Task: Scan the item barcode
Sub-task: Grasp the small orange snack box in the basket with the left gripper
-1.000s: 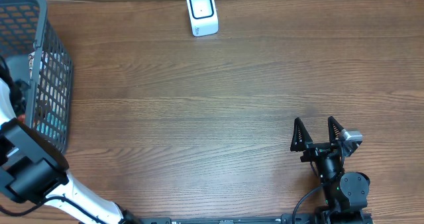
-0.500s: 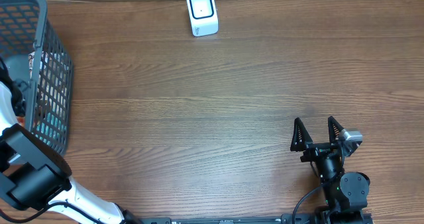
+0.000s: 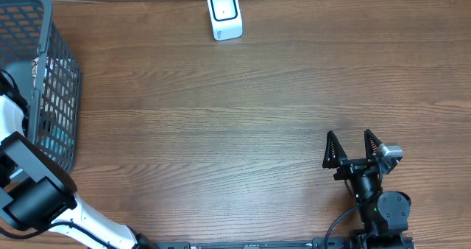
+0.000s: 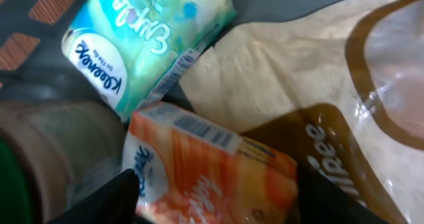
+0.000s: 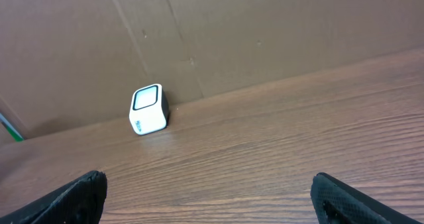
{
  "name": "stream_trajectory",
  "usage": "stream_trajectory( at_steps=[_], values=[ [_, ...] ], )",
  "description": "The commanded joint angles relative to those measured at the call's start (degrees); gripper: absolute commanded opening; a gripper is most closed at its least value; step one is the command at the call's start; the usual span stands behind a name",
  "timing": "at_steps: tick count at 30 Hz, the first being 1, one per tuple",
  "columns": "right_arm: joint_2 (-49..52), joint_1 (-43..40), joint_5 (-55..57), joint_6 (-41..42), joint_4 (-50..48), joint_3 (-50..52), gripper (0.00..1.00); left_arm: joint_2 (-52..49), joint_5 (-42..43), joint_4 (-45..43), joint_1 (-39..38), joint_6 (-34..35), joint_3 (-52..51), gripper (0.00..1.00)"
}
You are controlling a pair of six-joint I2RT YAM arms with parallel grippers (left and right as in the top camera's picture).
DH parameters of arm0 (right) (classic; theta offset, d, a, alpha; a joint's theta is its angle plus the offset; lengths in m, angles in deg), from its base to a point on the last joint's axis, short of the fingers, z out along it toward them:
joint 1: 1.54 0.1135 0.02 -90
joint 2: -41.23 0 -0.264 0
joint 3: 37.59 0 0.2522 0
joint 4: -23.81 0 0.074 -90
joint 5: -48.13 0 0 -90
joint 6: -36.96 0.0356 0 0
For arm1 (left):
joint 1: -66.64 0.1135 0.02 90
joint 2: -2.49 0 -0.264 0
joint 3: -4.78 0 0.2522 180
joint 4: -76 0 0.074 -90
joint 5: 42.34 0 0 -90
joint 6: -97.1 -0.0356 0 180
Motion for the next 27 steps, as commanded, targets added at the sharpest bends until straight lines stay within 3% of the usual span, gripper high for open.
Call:
stream_trajectory(
  at_steps=[1, 4, 7, 17, 22, 27],
  values=[
    [-0.7, 0.2, 0.7, 0.0, -0.3, 0.6, 1.0, -2.7, -1.2, -0.5, 0.3, -1.1, -0.8, 0.51],
    [-0.7, 0.2, 0.7, 0.0, -0.3, 0.6, 1.0, -3.3, -0.3, -0.7, 0.2, -1.0, -0.8, 0.23],
    [-0.7, 0.2, 0.7, 0.0, -0.3, 0.6, 1.0, -3.3, 0.7, -1.1, 0.2, -1.1, -0.8, 0.04],
    [-0.7, 0.2, 0.7, 0.0, -0.3, 0.6, 1.0, -2.5, 2.8, 3.3, -0.1, -1.0, 2.3, 0.04],
    [-0.7, 0.2, 0.7, 0.0, -0.3, 0.6, 1.0, -0.7, 7.4, 9.6, -0.2, -0.1, 11.1, 0.04],
    [-0.7, 0.2, 0.7, 0.0, -0.3, 0.6, 1.0, 0.6, 9.7, 16.0, -0.2, 5.0, 19.1, 0.04]
  ],
)
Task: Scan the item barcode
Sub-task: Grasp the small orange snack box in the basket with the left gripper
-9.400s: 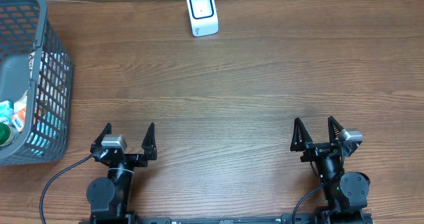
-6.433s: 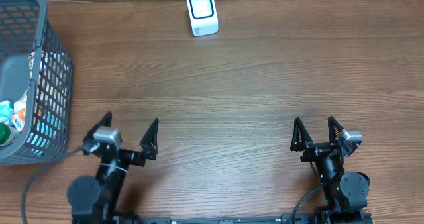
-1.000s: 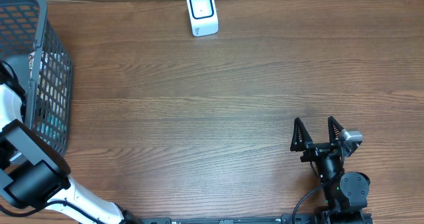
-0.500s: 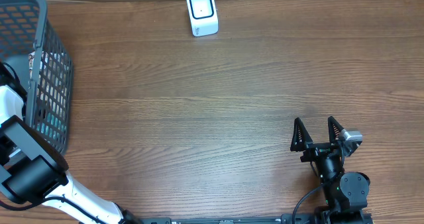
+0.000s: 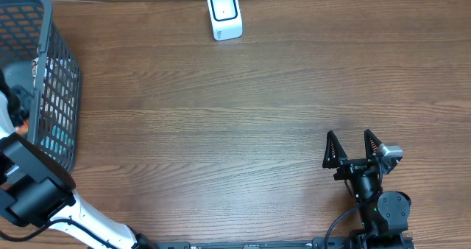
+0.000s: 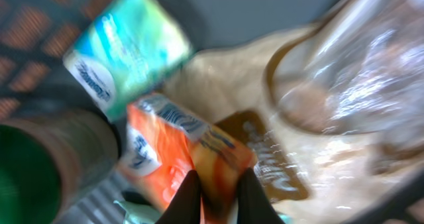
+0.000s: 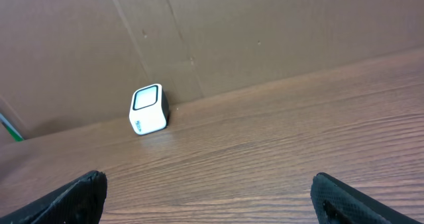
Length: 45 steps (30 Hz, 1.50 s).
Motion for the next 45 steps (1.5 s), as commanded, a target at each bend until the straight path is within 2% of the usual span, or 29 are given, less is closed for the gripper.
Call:
stream_trajectory(
  at_steps=[1, 9, 12, 15, 16, 17, 19, 22, 26, 33, 40, 41, 42, 43, 45],
  values=[
    [-0.7, 0.2, 0.7, -0.1, -0.3, 0.6, 1.0, 2.4, 3.0, 2.3, -0.1, 4.7, 4.3, 0.04],
    [-0.7, 0.2, 0.7, -0.1, -0.3, 0.6, 1.0, 2.3, 4.7, 6.7, -0.1, 8.7, 4.4, 0.04],
    [-0.7, 0.2, 0.7, -0.1, -0.3, 0.6, 1.0, 2.3, 4.5, 6.8, 0.0, 12.8, 4.4, 0.05],
    [-0.7, 0.2, 0.7, -0.1, -0.3, 0.6, 1.0, 2.3, 4.3, 4.8, 0.1, 13.4, 4.4, 0.56],
    [-0.7, 0.2, 0.7, -0.1, -0.3, 0.6, 1.0, 2.2, 4.0, 4.0, 0.1, 12.2, 4.4, 0.68],
    [-0.7, 0.2, 0.7, -0.1, -0.3, 0.6, 1.0, 2.2, 3.3, 3.4, 0.1, 11.1, 4.4, 0.74],
    [-0.7, 0.2, 0.7, -0.1, -0.3, 0.6, 1.0, 2.1, 1.7, 3.0, 0.0, 11.1, 3.8, 0.76],
    [-0.7, 0.2, 0.7, -0.1, -0.3, 0.6, 1.0, 1.1, 1.0, 3.1, 0.8, 13.6, 2.7, 0.69],
    [-0.7, 0.2, 0.7, -0.1, -0.3, 0.6, 1.0, -1.4, 1.0, 3.0, 1.5, 15.1, 1.3, 0.68],
    [-0.7, 0.2, 0.7, -0.1, -0.3, 0.6, 1.0, -7.5, 0.2, 3.0, 2.2, 6.7, 1.2, 0.69],
    [-0.7, 0.2, 0.7, -0.1, -0.3, 0.6, 1.0, -13.3, -4.6, 2.3, 2.2, 3.2, 1.2, 0.66],
    [-0.7, 0.2, 0.7, -0.1, -0.3, 0.6, 1.0, -13.9, -4.6, 2.3, 2.2, 2.5, 1.2, 0.58],
    [-0.7, 0.2, 0.7, -0.1, -0.3, 0.6, 1.0, -14.4, -4.6, 2.3, 2.2, 1.8, 1.2, 0.44],
    [-0.7, 0.2, 0.7, -0.1, -0.3, 0.6, 1.0, -14.7, -4.6, 2.3, 2.2, 1.4, 1.2, 0.34],
    [-0.7, 0.2, 0.7, -0.1, -0.3, 0.6, 1.0, -14.7, -4.6, 2.3, 2.2, 1.2, 1.2, 0.04]
  ],
)
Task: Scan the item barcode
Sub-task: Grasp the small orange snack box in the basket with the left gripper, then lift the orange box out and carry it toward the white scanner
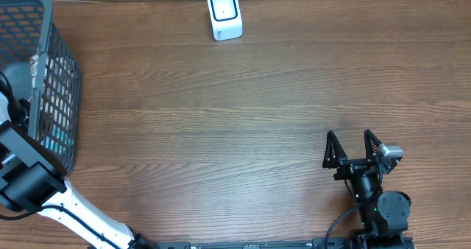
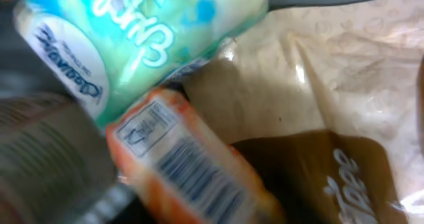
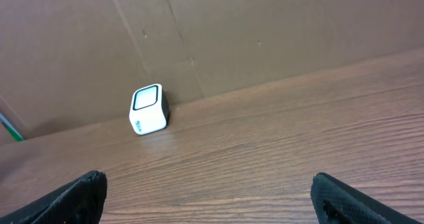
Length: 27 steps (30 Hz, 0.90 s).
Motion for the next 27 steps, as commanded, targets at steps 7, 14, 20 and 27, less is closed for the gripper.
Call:
stream_trajectory(
  at_steps=[7, 14, 20, 27],
  values=[
    [-0.7, 0.2, 0.7, -0.1, -0.3, 0.6, 1.0, -2.2, 0.7, 1.1, 0.1, -2.7, 0.4, 0.04],
    [-0.7, 0.2, 0.7, -0.1, -0.3, 0.6, 1.0, 4.8, 8.0, 3.8, -1.0, -0.8, 5.2, 0.04],
    [-0.7, 0.2, 0.7, -0.1, -0.3, 0.6, 1.0, 15.7, 18.9, 3.9, -2.6, 1.4, 14.4, 0.04],
    [-0.7, 0.2, 0.7, -0.1, -0.3, 0.6, 1.0, 29.3, 28.8, 3.8, -5.7, 3.1, 24.4, 0.04]
  ],
)
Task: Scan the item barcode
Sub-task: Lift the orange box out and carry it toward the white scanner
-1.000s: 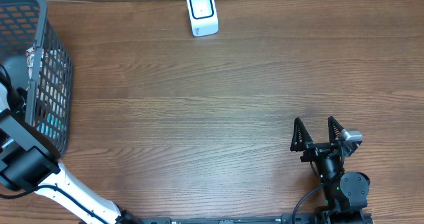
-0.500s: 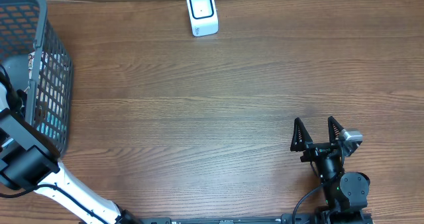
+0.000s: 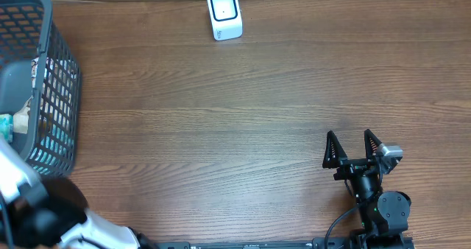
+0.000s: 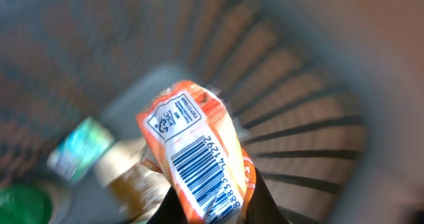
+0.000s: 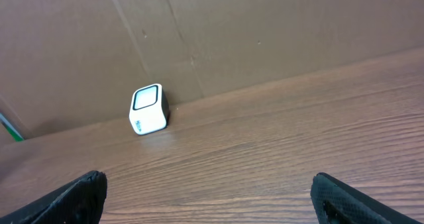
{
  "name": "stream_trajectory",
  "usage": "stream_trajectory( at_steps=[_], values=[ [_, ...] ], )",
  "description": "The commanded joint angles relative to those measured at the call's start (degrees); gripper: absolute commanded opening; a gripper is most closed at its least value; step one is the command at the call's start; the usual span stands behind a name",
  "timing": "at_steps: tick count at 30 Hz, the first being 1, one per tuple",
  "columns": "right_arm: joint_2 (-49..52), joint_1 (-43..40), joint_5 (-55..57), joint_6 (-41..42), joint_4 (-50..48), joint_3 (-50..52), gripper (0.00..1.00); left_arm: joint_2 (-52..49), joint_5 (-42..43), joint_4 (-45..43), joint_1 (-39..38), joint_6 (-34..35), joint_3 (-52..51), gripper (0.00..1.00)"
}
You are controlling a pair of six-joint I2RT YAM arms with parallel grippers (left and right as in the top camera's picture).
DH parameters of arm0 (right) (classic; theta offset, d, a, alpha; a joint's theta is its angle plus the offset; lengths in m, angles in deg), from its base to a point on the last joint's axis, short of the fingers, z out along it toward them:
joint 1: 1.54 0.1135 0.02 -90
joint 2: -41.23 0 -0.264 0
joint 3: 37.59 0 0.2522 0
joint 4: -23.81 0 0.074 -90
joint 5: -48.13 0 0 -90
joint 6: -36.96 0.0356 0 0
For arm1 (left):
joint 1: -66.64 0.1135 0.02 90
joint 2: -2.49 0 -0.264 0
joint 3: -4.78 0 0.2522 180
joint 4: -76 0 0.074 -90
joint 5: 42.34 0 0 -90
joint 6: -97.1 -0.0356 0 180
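Observation:
In the left wrist view my left gripper (image 4: 211, 207) is shut on an orange packet (image 4: 192, 141), its white barcode label facing the camera. The packet hangs inside the grey mesh basket (image 4: 311, 111), well above the things on its floor. The picture is blurred by motion. From overhead the left arm (image 3: 40, 208) is a blur below the basket (image 3: 51, 72), and its fingers do not show there. The white scanner (image 3: 224, 13) stands at the table's far edge, also seen as a small white box (image 5: 148, 109). My right gripper (image 3: 353, 149) rests open at the near right, its fingers (image 5: 73, 197) wide apart.
Low in the basket lie a green tissue pack (image 4: 76, 148), a beige bag (image 4: 126, 171) and a green can (image 4: 23, 204). A brown cardboard wall (image 5: 265, 32) stands behind the scanner. Wood table (image 3: 243, 131) stretches between basket and right arm.
The orange packet was down against the tissue pack and the beige bag. Now it is held high above them in the left gripper. The left arm has shifted toward the near edge. The right arm is unmoved.
My left gripper stood open around the orange packet in the basket, then was shut on it. Then the packet's barcode side showed, close to the other goods. Now the packet hangs raised inside the basket. The right gripper stayed open in place throughout.

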Motion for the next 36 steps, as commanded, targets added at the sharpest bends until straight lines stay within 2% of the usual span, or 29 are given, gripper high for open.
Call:
stream_trajectory(
  at_steps=[1, 5, 8, 11, 15, 23, 29, 33, 34, 36],
  values=[
    [-0.7, 0.2, 0.7, -0.1, -0.3, 0.6, 1.0, 8.0, 9.4, 0.7, -2.4, 1.6, 3.2, 0.04],
    [-0.7, 0.2, 0.7, -0.1, -0.3, 0.6, 1.0, 14.0, 12.0, 5.0, -9.4, -2.3, 3.2, 0.04],
    [-0.7, 0.2, 0.7, -0.1, -0.3, 0.6, 1.0, 15.1, 11.6, 11.3, -17.9, -9.2, 3.1, 0.04],
    [-0.7, 0.2, 0.7, -0.1, -0.3, 0.6, 1.0, 14.0, 7.1, 17.4, -26.6, -12.6, 1.2, 0.04],
    [-0.7, 0.2, 0.7, -0.1, -0.3, 0.6, 1.0, 11.0, -0.2, 20.9, -36.4, -13.0, -5.3, 0.04],
    [-0.7, 0.2, 0.7, -0.1, -0.3, 0.6, 1.0, 3.4, -10.5, 10.7, -51.0, -8.5, -25.4, 0.04],
    [-0.7, 0.2, 0.7, -0.1, -0.3, 0.6, 1.0, -3.2, -20.2, 5.0, -55.6, -3.1, -34.5, 0.04],
    [-0.7, 0.2, 0.7, -0.1, -0.3, 0.6, 1.0, -7.5, -23.3, 2.6, -56.7, -2.8, -37.1, 0.04],
    [-0.7, 0.2, 0.7, -0.1, -0.3, 0.6, 1.0, -8.6, -23.8, 2.4, -56.8, -2.9, -37.2, 0.06],
    [-0.7, 0.2, 0.7, -0.1, -0.3, 0.6, 1.0, -10.1, -23.9, 1.8, -56.8, -2.9, -37.2, 0.18]
  ],
)
